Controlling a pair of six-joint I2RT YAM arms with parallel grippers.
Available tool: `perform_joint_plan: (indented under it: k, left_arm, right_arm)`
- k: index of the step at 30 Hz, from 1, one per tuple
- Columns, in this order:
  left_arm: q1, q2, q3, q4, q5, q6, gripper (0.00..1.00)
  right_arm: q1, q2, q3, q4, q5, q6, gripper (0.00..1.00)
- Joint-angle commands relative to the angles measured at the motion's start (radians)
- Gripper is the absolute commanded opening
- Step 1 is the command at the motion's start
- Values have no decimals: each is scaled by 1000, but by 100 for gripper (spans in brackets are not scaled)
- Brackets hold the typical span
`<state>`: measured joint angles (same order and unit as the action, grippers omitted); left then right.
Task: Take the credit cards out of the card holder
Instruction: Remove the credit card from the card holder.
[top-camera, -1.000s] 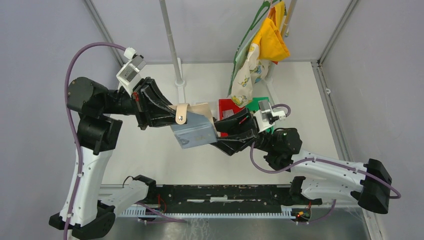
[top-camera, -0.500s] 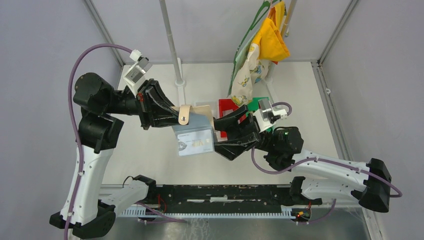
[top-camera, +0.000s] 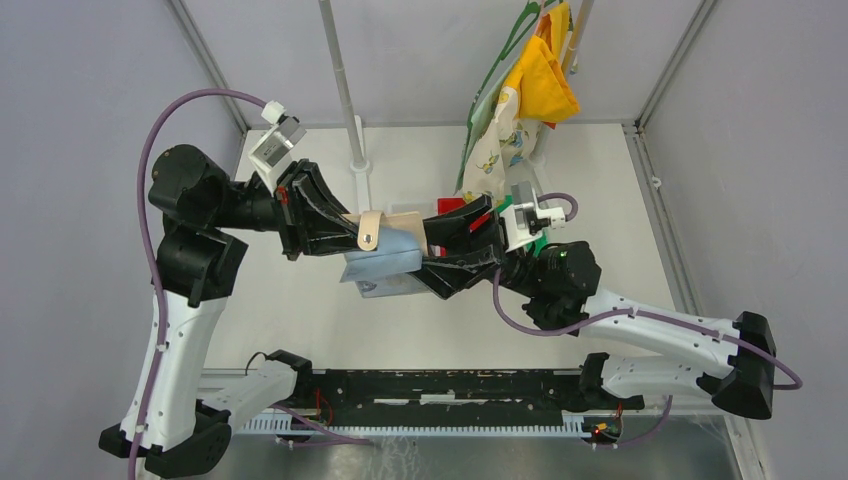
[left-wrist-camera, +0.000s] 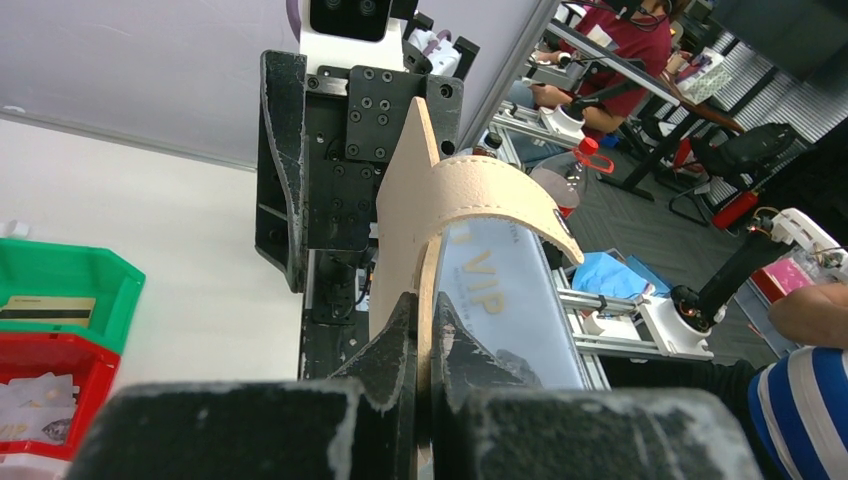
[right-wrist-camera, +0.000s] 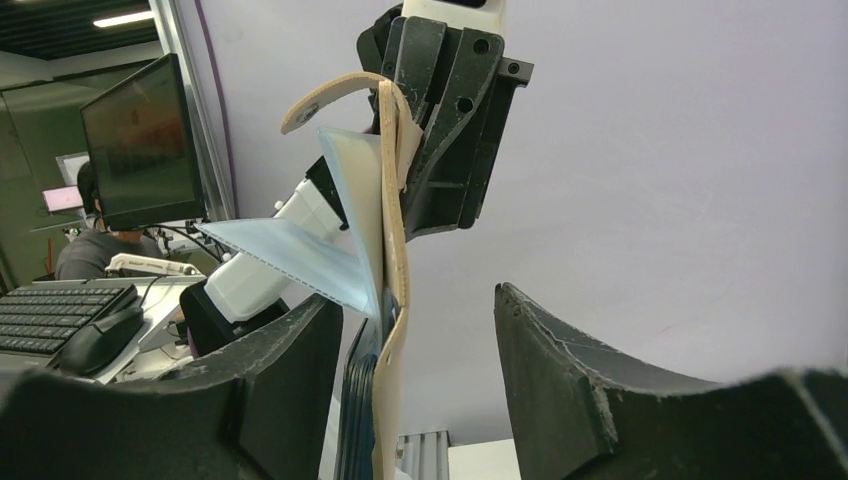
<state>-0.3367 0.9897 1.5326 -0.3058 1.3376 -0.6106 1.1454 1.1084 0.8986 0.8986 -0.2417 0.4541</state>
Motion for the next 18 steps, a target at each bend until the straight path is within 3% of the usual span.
perform_joint_plan:
  k: [1,11,18]
  left_arm:
    - [4,-17,14,15,11,37,2]
    - [5,-31,2,-41,11,96,2]
    - [4,-40,-2,-100,12,151,2]
  right_arm:
    - [5,5,51,20,14,-8,62]
    - [5,22,59,88,14,41,49]
    - [5,50,97,80,-21,67,29]
